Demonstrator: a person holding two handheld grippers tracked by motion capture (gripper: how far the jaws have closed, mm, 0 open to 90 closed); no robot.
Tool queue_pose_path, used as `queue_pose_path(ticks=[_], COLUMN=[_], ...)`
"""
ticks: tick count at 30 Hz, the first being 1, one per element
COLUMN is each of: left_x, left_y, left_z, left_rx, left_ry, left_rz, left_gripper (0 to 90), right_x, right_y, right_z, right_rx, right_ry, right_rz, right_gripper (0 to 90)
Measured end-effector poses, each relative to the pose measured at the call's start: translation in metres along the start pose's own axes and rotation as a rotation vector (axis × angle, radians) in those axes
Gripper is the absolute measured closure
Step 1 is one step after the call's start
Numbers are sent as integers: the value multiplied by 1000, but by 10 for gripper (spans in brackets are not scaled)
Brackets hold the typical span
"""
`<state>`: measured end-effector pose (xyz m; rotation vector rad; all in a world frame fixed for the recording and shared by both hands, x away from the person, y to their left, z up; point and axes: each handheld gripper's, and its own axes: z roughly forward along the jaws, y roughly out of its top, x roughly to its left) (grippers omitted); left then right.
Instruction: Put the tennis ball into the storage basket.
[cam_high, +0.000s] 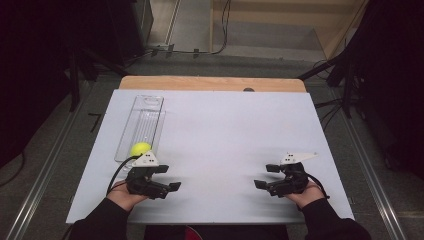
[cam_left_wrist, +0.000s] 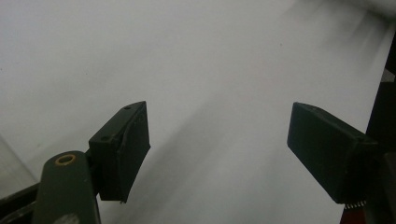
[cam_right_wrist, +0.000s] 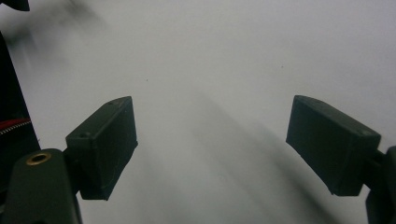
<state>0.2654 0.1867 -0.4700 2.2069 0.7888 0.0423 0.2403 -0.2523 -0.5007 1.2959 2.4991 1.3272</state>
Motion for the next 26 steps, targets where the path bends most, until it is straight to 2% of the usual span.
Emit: queue_pose_path(ticks=[4,26], left_x=[2,4], left_y=[-4,-11], left_z=[-1,-1], left_rx=[-13,1], left_ry=[0,-1], left_rz=[-12,-18], left_gripper=[219,219], right_x=[0,-2], right_y=[0,-1], right_z=[0,0], right_rx=[-2,-2], right_ry=[-2,-10], right_rz=[3,-3], right_gripper=[143,143])
